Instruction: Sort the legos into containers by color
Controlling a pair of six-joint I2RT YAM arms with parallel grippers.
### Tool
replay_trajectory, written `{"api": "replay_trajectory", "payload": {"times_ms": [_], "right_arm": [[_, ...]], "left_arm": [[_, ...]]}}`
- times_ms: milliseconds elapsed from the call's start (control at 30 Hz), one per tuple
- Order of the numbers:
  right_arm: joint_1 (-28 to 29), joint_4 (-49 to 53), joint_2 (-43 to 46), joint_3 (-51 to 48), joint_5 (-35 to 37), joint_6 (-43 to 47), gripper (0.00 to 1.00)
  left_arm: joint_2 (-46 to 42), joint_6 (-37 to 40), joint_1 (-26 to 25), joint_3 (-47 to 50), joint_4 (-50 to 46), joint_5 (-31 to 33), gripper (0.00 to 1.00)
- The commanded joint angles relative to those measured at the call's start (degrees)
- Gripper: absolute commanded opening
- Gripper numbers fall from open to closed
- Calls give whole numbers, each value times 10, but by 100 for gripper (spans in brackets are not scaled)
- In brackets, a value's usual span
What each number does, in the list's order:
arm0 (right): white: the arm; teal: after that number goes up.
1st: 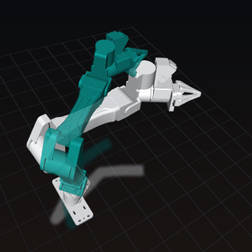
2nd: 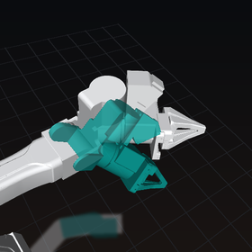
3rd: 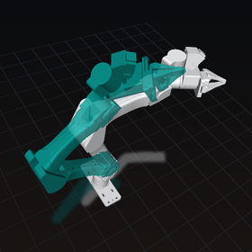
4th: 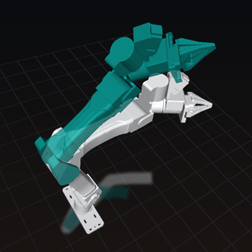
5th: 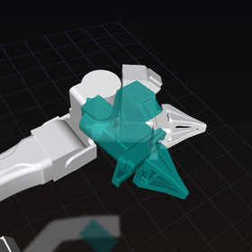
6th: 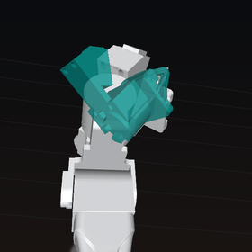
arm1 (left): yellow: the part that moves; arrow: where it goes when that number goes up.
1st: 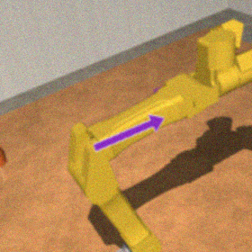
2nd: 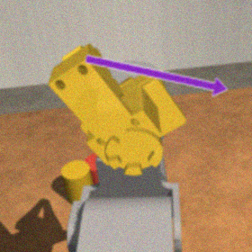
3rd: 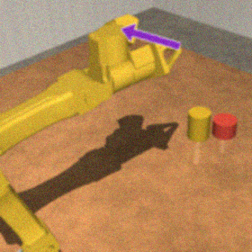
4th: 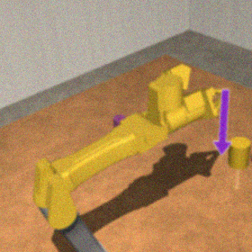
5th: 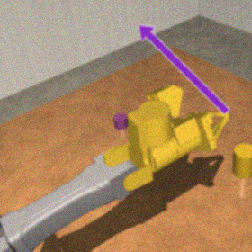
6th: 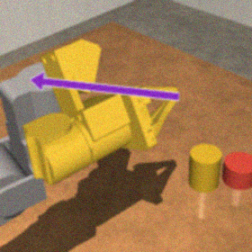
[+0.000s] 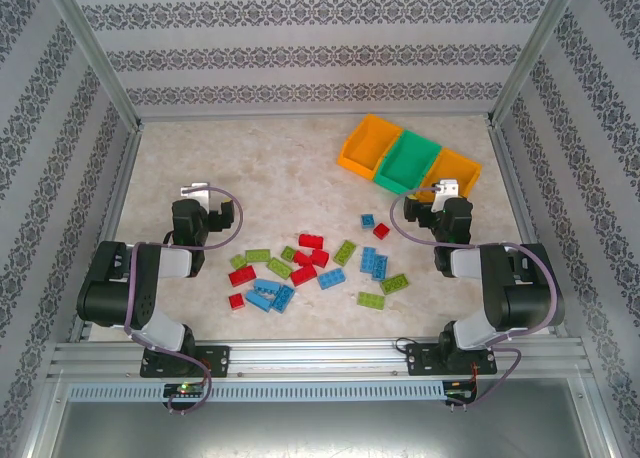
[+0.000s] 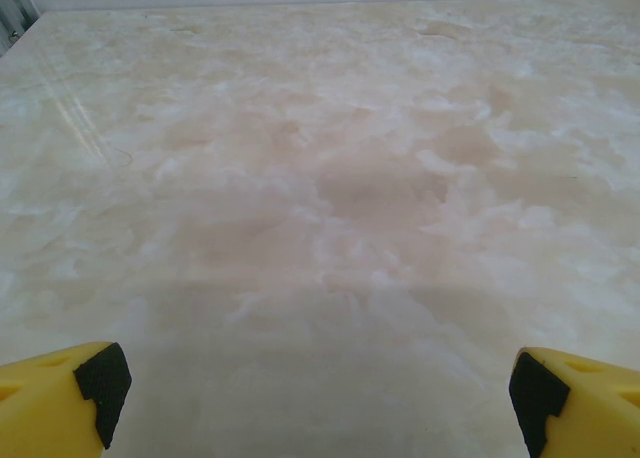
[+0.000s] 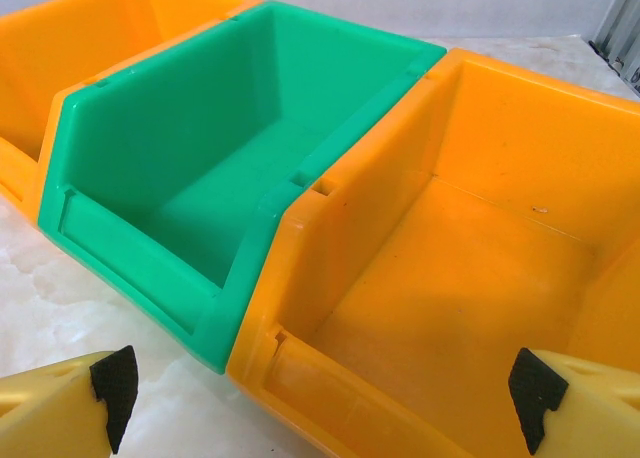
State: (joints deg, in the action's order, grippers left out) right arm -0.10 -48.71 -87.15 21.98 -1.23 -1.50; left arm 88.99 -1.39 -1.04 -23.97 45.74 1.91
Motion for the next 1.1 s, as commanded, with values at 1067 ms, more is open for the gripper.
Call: {"api": "replay_trajectory", "payload": {"times_ms": [1067], "right_arm": [[-107, 609, 50, 302, 59, -185, 81]], "left_arm": [[-200, -135, -200, -168, -457, -62, 100]]}}
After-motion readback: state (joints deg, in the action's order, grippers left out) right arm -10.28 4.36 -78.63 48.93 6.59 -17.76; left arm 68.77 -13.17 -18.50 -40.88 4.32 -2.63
